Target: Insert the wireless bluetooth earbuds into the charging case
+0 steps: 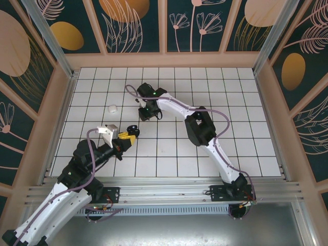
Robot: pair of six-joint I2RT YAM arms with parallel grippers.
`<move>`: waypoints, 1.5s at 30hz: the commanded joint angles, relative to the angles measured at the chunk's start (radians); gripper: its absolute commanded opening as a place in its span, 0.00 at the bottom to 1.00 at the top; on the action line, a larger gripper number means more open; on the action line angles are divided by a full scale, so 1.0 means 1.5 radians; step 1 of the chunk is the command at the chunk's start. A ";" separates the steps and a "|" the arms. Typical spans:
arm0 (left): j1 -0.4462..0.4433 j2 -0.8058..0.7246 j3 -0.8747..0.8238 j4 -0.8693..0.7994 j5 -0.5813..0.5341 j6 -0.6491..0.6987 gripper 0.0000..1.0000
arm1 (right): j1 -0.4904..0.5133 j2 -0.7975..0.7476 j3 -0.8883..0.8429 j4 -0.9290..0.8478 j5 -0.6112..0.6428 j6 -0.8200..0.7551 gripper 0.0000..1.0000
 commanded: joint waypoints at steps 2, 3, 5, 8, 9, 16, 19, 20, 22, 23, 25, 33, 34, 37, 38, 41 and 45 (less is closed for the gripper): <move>-0.002 0.001 -0.003 0.022 -0.008 -0.003 0.00 | 0.011 0.015 0.016 -0.049 0.031 -0.016 0.33; -0.002 0.002 -0.003 0.023 -0.007 -0.004 0.00 | 0.013 0.014 0.015 -0.050 0.035 -0.015 0.33; -0.003 0.003 -0.003 0.025 -0.007 -0.006 0.00 | 0.015 0.013 0.015 -0.051 0.042 -0.013 0.30; -0.003 0.004 -0.002 0.025 -0.004 -0.009 0.00 | 0.016 0.013 0.016 -0.053 0.045 -0.010 0.25; -0.002 0.005 -0.002 0.024 -0.004 -0.009 0.00 | 0.017 0.012 0.016 -0.053 0.044 -0.009 0.23; -0.003 0.002 -0.003 0.029 0.010 -0.011 0.00 | 0.016 -0.021 -0.006 -0.033 0.030 0.006 0.18; -0.003 0.004 -0.007 0.046 0.027 -0.012 0.00 | 0.010 -0.057 -0.030 -0.009 0.017 0.025 0.16; -0.003 0.004 -0.009 0.054 0.035 -0.011 0.00 | 0.007 -0.074 -0.045 0.003 0.013 0.033 0.16; -0.003 0.006 -0.011 0.068 0.050 -0.010 0.00 | 0.002 -0.111 -0.075 0.028 0.003 0.045 0.16; -0.003 0.007 -0.012 0.076 0.059 -0.009 0.00 | 0.000 -0.134 -0.092 0.040 -0.001 0.052 0.16; -0.003 0.013 -0.015 0.087 0.078 -0.003 0.00 | -0.001 -0.180 -0.127 0.065 -0.011 0.064 0.16; -0.002 0.062 -0.040 0.204 0.156 0.003 0.00 | 0.001 -0.431 -0.335 0.185 -0.007 0.109 0.15; -0.002 0.074 -0.046 0.234 0.168 -0.004 0.00 | 0.002 -0.466 -0.362 0.198 -0.001 0.116 0.14; -0.003 0.118 -0.055 0.320 0.200 -0.017 0.00 | 0.009 -0.573 -0.444 0.242 0.015 0.129 0.13; -0.003 0.137 -0.056 0.346 0.214 -0.020 0.00 | 0.012 -0.610 -0.472 0.260 0.016 0.134 0.13; -0.002 0.184 -0.051 0.410 0.251 -0.025 0.00 | 0.028 -0.709 -0.548 0.319 0.021 0.148 0.13; -0.003 0.228 -0.046 0.464 0.273 -0.019 0.00 | 0.063 -0.811 -0.632 0.398 0.036 0.165 0.14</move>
